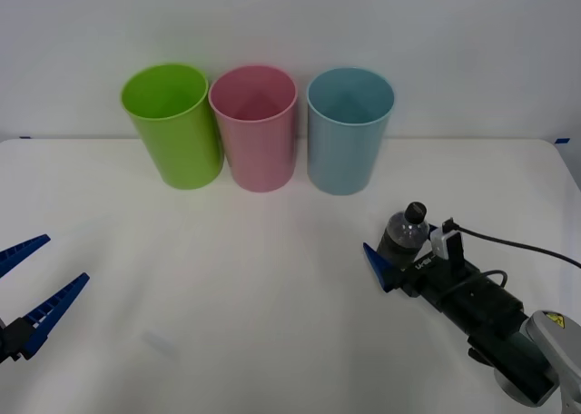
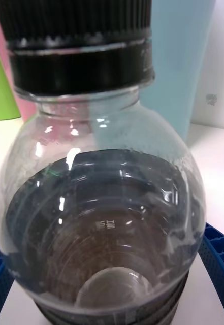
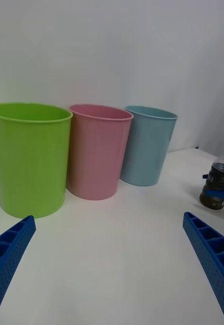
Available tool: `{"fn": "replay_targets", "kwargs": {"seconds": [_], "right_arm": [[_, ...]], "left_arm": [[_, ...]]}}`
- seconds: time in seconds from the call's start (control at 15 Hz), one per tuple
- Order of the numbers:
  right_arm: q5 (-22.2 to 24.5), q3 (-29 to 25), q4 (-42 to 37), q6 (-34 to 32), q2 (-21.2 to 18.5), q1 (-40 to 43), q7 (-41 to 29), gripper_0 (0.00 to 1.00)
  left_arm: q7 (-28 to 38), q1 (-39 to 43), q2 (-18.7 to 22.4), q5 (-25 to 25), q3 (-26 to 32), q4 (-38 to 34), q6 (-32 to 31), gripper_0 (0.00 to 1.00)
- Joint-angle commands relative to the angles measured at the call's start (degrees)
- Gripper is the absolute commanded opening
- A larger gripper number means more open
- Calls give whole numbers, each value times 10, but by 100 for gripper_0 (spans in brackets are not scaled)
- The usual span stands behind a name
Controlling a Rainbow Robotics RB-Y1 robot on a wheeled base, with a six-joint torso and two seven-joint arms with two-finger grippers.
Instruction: Grasp the object on the table and drop it into the matching bin: aluminum can to the light blue bin, PET bottle to the pink bin.
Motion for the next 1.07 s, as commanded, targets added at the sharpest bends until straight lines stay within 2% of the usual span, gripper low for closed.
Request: {"fn": "replay_targets", "kwargs": {"seconds": [0.07,0.13,0.2,0.6,0.93,1.07], "right_arm": [[0,0,0,2,0,-1,1,100],[0,0,0,4,0,-1,1,34],[0,-1,0,4,0,-1,0,0],[0,-4,0,0,0,-2,-2,0],[-6,-28,-4,-39,-1,9,-2,0],[-15,-31,-34,-43,-12,28,-5,0]], "left_arm": [[0,0,0,0,0,0,0,100],[0,0,0,0,0,0,0,100],[0,0,0,0,0,0,0,100],[0,0,0,0,0,0,0,100],[0,0,0,0,0,0,0,100],[0,0,0,0,0,0,0,100]]}}
